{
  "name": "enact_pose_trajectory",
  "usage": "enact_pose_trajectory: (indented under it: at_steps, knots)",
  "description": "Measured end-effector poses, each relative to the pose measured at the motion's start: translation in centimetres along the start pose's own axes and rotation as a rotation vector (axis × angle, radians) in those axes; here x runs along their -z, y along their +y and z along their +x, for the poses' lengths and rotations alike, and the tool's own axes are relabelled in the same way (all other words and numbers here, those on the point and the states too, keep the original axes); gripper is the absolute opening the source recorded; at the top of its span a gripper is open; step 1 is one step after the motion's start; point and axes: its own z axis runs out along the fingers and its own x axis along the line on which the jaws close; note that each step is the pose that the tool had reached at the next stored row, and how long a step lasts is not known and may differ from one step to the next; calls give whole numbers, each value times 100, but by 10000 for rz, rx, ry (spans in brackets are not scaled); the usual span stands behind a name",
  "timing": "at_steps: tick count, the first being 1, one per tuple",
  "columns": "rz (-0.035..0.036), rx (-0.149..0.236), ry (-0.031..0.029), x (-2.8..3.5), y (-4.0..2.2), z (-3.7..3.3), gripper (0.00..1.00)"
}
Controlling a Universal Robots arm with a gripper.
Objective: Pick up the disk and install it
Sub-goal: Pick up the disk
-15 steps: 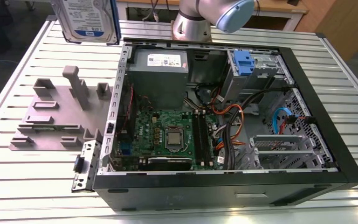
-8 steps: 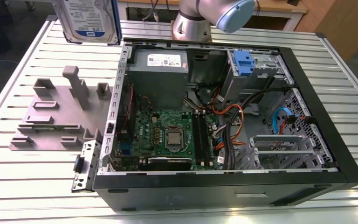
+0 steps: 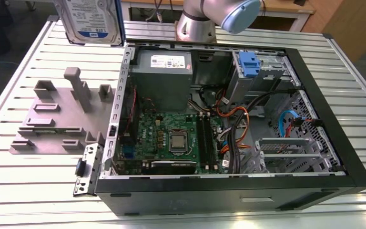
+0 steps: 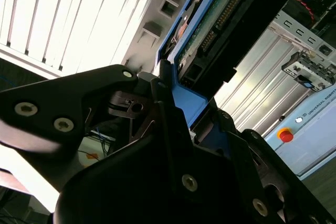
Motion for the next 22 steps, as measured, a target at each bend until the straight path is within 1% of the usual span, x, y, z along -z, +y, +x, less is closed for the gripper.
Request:
enact_pose_trajectory:
  at_steps: [6, 17, 19, 22]
  knots:
    - [0, 1, 0, 0, -14, 0, 37]
    - [-1, 1, 1, 1, -61, -1, 37]
    - [0, 2, 0, 0, -79, -1, 37]
    - [0, 1, 0, 0, -127, -2, 37]
